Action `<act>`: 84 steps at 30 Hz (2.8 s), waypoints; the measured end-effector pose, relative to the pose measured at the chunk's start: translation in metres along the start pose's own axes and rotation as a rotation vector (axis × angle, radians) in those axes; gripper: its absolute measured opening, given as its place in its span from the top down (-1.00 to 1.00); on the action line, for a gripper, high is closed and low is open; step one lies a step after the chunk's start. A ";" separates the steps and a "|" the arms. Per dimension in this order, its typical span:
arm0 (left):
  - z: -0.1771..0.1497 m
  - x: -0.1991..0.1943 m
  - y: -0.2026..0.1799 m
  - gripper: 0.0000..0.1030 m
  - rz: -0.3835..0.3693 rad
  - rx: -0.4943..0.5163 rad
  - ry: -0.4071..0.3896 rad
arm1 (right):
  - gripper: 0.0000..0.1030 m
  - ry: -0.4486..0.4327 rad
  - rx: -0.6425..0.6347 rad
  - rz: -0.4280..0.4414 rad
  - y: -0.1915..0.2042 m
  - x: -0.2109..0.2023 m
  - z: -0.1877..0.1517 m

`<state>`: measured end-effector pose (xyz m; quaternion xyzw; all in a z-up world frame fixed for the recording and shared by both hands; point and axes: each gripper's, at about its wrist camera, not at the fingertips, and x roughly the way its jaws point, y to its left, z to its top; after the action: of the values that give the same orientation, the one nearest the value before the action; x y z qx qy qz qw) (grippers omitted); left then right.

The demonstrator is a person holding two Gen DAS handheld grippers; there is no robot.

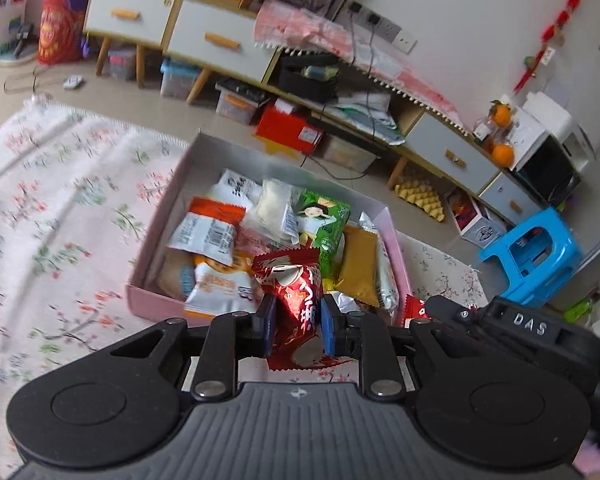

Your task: Organize snacks

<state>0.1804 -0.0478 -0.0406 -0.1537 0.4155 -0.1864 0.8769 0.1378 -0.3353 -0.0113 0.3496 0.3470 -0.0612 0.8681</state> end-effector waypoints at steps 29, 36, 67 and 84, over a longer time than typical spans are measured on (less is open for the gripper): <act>-0.004 0.029 -0.024 0.46 0.160 0.199 -0.028 | 0.27 -0.019 -0.214 -0.071 0.022 0.030 -0.014; -0.005 0.021 -0.029 -0.05 0.154 0.224 -0.036 | -0.40 -0.034 -0.099 0.015 0.011 0.017 -0.001; -0.062 -0.079 -0.028 -0.99 0.274 0.284 0.058 | -0.88 0.037 -0.340 -0.154 0.029 -0.095 -0.026; -0.092 -0.094 -0.021 -0.99 0.344 0.281 0.096 | -0.89 0.106 -0.449 -0.180 0.026 -0.124 -0.080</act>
<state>0.0493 -0.0343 -0.0246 0.0521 0.4469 -0.0973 0.8877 0.0090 -0.2815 0.0421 0.1184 0.4265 -0.0411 0.8958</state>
